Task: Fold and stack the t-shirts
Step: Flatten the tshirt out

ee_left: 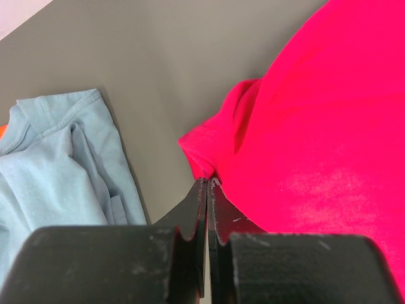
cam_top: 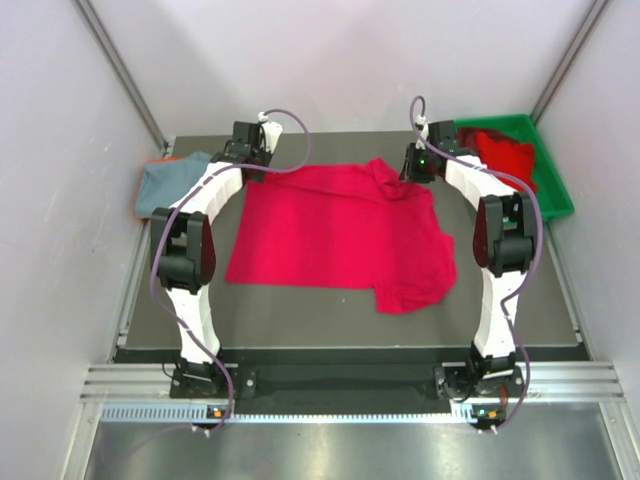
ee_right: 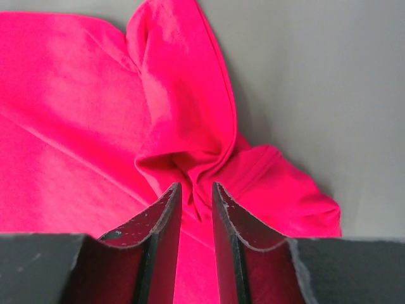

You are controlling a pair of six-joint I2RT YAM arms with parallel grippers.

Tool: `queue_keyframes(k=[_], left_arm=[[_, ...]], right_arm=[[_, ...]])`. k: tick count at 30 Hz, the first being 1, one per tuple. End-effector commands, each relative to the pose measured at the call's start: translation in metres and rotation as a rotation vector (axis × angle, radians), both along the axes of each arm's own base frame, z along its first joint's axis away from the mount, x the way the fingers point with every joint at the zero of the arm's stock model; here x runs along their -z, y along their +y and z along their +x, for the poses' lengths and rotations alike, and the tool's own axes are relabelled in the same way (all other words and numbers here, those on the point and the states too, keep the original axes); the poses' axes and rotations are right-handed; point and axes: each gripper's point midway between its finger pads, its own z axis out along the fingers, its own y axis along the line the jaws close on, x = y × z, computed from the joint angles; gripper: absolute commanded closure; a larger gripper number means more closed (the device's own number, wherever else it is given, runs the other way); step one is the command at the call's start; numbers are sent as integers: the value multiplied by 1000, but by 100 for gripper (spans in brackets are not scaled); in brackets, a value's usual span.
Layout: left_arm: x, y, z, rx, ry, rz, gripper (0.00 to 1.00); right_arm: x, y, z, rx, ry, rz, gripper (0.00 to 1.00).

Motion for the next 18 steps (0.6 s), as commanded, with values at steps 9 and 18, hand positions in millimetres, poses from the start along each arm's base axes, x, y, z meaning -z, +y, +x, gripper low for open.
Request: queue_keyframes(k=[9,18], left_arm=[[-34,3,2,-18,-94,-25,100],[-33,4,1,-23,-92,-22,100]], right_arm=[[-12,6,10,-26,-53,-2,73],[-2,13,12,-39,-41,-1,73]])
